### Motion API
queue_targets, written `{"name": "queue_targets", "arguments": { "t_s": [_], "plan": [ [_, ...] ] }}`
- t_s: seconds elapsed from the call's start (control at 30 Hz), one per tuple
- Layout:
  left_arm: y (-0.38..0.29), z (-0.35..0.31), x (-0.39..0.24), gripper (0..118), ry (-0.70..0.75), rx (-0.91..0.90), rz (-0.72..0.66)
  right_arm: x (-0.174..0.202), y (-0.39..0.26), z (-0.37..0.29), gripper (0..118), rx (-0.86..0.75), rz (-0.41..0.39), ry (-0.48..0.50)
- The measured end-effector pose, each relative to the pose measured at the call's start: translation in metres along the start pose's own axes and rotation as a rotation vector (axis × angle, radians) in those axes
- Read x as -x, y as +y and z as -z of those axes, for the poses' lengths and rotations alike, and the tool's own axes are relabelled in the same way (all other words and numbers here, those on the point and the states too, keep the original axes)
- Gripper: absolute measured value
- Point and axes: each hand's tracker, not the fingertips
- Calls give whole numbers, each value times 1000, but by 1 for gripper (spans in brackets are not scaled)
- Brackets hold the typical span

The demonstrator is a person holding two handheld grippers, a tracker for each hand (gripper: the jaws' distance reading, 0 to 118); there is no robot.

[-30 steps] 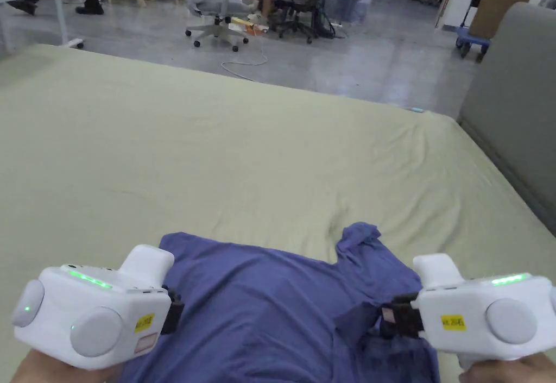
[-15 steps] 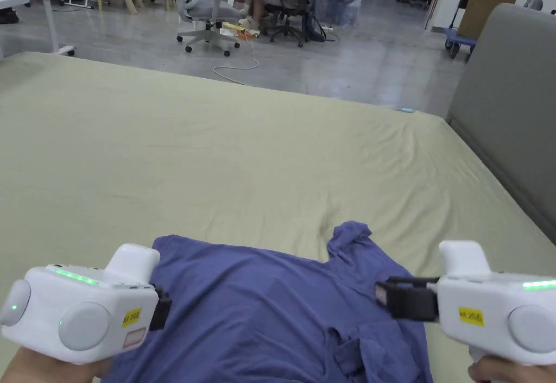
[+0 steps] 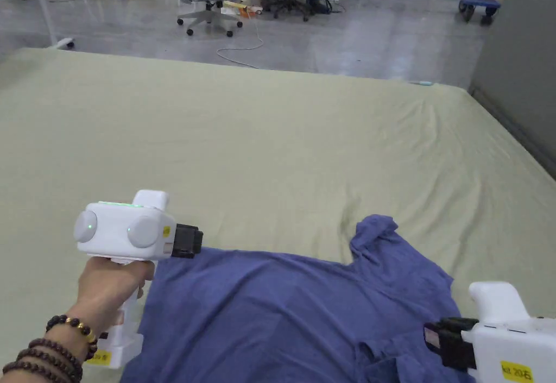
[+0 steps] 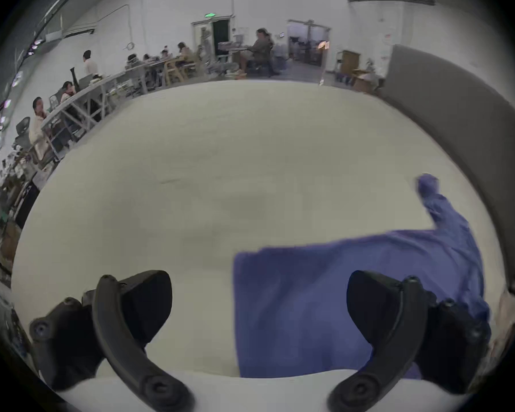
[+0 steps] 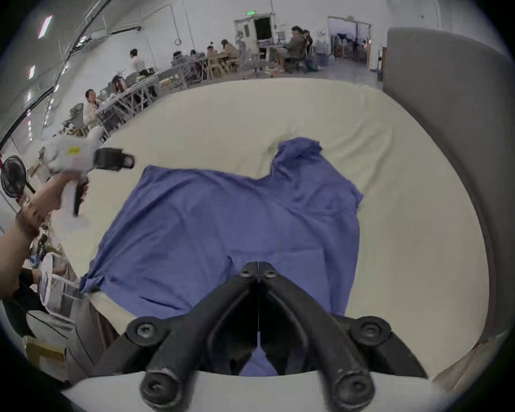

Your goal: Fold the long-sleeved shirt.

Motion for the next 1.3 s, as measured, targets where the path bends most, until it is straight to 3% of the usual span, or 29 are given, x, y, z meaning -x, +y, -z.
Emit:
{"name": "queue_targets", "arguments": {
  "t_s": [0.13,0.2,0.3,0.37,0.4,0.43,0.57,0.6,0.63,0.67,0.7,0.73,0.9,0.97,1.0,1.03,1.1,1.2,1.3],
  "plan": [
    [5,45,-17,114,60,101,4,-10,-1,-5,0,19,0,17],
    [2,36,-24,110,45,114,7,-16,5,-7,0,18,-1,-3],
    [-5,28,-41,87,6,157,33,-23,18,-4,0,4,1,-33],
    [2,41,-31,83,-30,159,37,-31,29,0,0,-3,5,-45],
    [9,33,-33,64,-49,154,49,-38,36,7,0,-6,7,-46],
    [14,25,-36,3,-78,137,69,-45,47,12,0,-5,20,-52],
    [30,17,-33,0,-118,92,116,-73,89,46,1,-7,16,-166],
    [21,0,-34,0,-120,47,116,-80,98,59,18,27,20,-177],
    [20,-7,-32,0,-128,40,110,-88,105,72,62,63,24,-187],
    [20,-11,-30,0,-131,28,103,-95,112,88,85,109,41,-172],
    [20,-14,-27,0,-133,18,92,-102,115,103,87,136,60,-157],
    [16,-25,-29,0,-129,3,88,-108,117,116,79,182,80,-165],
    [7,-36,-25,0,-139,-6,81,-124,113,178,67,367,86,-248],
    [2,-39,-23,0,-141,-15,94,-125,104,196,18,408,130,-261],
    [0,-45,-26,0,-133,-16,103,-123,100,196,13,385,169,-171],
    [-1,-47,-27,0,-131,-15,105,-120,101,192,4,357,154,-232],
    [-3,-52,-25,0,-140,-14,104,-99,108,166,3,344,116,-248],
    [11,-77,-19,0,-158,-102,92,-104,127,135,1,271,79,-232],
    [43,-116,-11,0,-177,-196,62,-98,164,71,1,116,90,-126]
  ]
}}
